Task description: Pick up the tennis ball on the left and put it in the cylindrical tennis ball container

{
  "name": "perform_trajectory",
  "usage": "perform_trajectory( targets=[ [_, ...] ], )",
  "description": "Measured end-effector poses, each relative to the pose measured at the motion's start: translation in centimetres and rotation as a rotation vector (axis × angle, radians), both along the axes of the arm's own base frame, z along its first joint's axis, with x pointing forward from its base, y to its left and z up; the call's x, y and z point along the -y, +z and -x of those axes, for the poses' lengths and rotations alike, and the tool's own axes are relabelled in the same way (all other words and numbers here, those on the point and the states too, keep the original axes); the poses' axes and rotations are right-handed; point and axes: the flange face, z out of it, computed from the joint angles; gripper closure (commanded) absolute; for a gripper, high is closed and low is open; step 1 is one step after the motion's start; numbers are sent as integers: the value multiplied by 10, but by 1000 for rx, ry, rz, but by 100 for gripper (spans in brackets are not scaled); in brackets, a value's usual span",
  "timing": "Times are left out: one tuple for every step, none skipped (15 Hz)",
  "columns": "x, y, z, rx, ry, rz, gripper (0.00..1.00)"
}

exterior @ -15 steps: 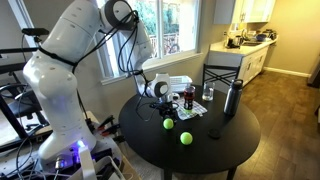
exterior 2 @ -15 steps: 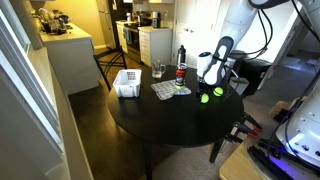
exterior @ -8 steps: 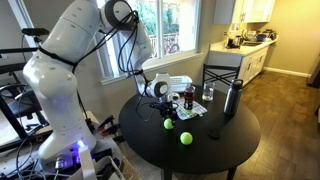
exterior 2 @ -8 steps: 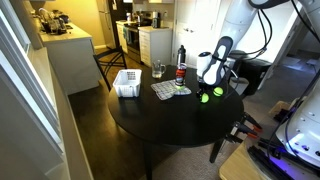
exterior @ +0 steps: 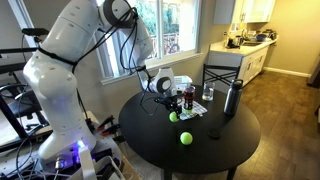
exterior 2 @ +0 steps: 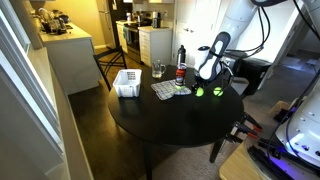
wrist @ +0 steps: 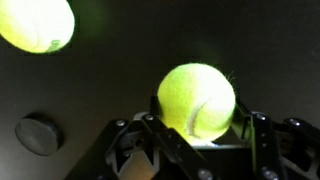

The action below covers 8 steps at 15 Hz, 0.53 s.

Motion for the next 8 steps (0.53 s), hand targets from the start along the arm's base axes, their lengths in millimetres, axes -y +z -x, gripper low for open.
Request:
perform_trajectory(
  targets=[
    [1,9,-6,23,-16,-9,58],
    [1,18,-12,45,-34,-23,58],
    [1,27,-18,67,-49,-39,58],
    [0,38,-23,90,-63,-57,58],
    [-2,48,-28,112,-74,-74,58],
    [-4,59,-33,135,-83,-91,58],
    [-8,70,-37,157,-91,-108,58],
    [-11,80,-40,179,-97,-124,58]
  ],
)
